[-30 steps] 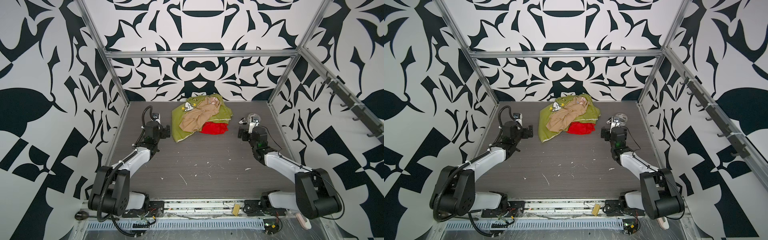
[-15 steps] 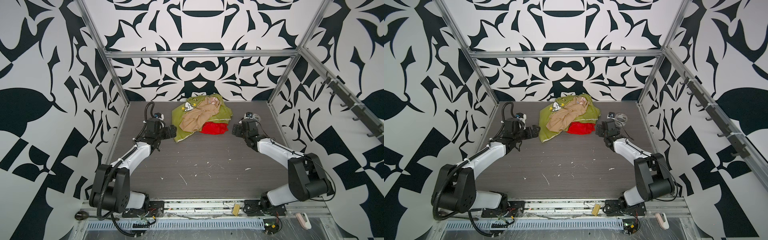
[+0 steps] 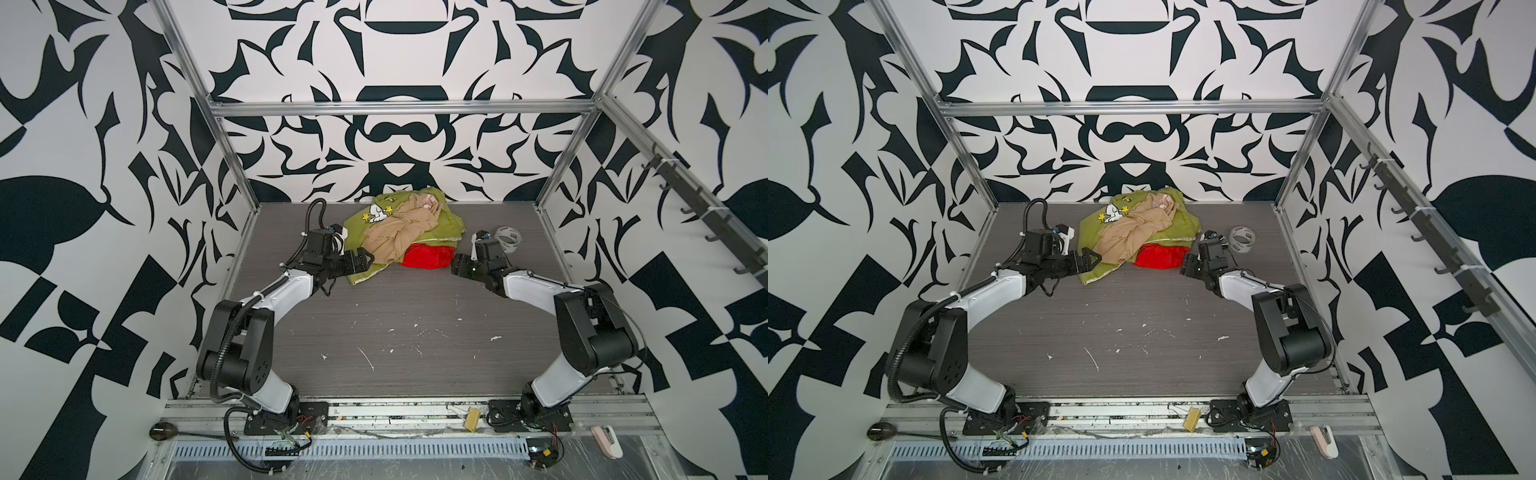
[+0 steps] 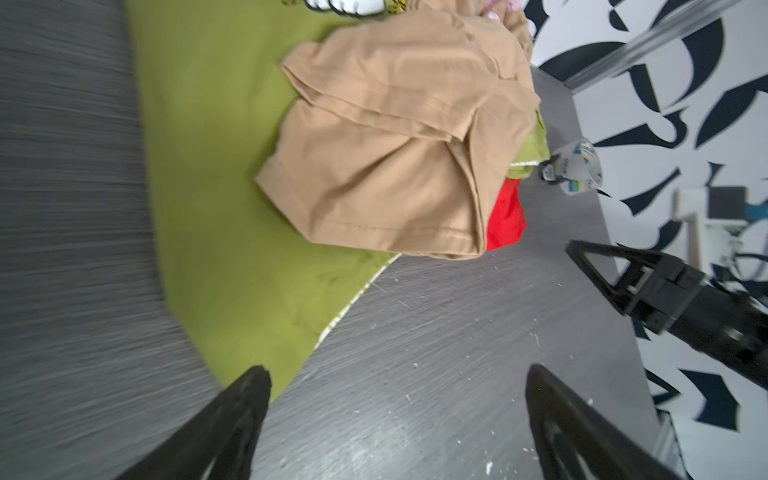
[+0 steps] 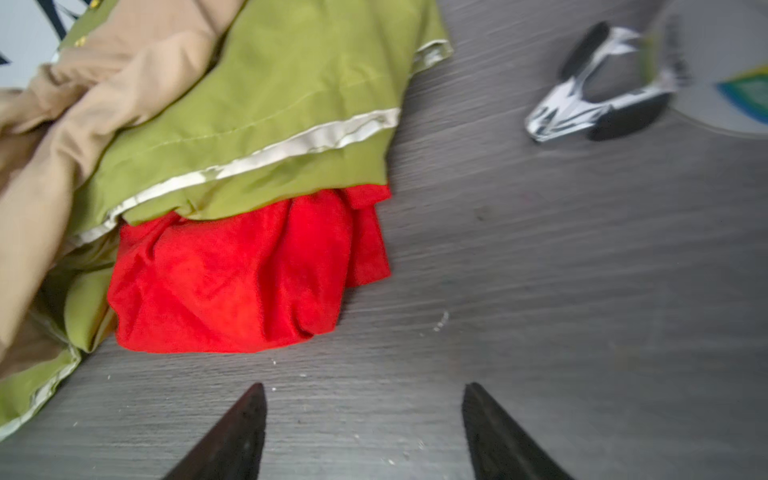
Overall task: Pick out a specific cloth from the pile
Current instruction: 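Move both grippers forward toward the cloth pile, right toward the red cloth, then close the right gripper on the red cloth edge while the left gripper holds the pile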
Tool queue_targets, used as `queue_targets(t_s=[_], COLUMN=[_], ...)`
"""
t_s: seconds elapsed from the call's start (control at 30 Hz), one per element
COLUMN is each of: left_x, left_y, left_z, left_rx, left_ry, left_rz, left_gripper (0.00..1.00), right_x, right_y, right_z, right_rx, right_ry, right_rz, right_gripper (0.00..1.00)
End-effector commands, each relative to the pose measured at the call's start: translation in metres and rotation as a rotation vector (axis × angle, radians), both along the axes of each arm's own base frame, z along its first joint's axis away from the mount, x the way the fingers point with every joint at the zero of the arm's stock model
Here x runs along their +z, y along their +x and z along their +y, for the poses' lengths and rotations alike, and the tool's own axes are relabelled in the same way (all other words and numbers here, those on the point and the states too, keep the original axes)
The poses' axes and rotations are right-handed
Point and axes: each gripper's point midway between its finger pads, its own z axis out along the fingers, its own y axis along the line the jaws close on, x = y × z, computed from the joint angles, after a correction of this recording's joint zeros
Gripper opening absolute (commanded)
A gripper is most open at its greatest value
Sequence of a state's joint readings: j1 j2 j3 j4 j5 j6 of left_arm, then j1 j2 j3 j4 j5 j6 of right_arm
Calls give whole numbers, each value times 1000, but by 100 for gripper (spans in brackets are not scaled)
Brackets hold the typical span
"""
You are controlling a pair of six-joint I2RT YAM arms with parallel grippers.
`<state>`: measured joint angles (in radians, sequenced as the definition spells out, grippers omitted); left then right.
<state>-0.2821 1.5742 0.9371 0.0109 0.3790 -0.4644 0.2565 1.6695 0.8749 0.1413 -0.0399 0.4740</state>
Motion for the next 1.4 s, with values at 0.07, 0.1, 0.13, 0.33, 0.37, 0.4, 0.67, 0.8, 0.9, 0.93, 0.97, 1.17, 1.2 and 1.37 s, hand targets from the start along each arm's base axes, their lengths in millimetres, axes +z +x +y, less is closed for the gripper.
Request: queue_targets(t_s=[0.07, 0.1, 0.13, 0.33, 0.37, 0.4, 0.67, 0.8, 0.9, 0.93, 0.97, 1.17, 1.2, 1.37], left_x=[9, 8, 8, 5, 4, 4, -2, -5, -5, -6, -7, -10, -9, -12], left_y=[1, 1, 1, 8, 9, 10, 12, 12, 12, 12, 12, 11, 11, 12], left_z=[-18, -20, -22, -27, -28, -29, -31, -32, -33, -32, -32, -32, -32, -32], left_rx=[-77, -86, -93, -102, -102, -104, -101, -103, -103, -102, -102, -102, -101, -97], left_ry=[-83, -89, -95, -115, -118, -122, -134, -143, -144, -143, -143, -144, -144, -144], left_rz=[0, 5, 11, 38, 42, 44, 68, 80, 80, 81, 84, 93, 90, 97], left_gripper=[99, 99, 99, 99, 99, 99, 99, 99, 99, 99, 99, 99, 99, 99], right_x=[27, 25, 23, 10, 8, 6, -5, -12, -14, -14, -16, -17, -18, -19], right_y=[32, 37, 41, 60, 61, 63, 72, 73, 73, 73, 73, 76, 75, 77], right_z=[14, 14, 15, 18, 19, 19, 23, 27, 28, 28, 29, 33, 34, 37], right_rx=[40, 46, 52, 58, 59, 57, 68, 73, 75, 74, 75, 82, 85, 98], right_ry=[122, 144, 168, 241, 246, 254, 304, 325, 332, 337, 341, 378, 383, 393], right_rz=[-119, -123, -123, -84, -81, -77, -57, -40, -37, -37, -35, -38, -38, -43], right_gripper=[59, 55, 54, 50, 50, 50, 42, 40, 39, 40, 39, 36, 36, 32])
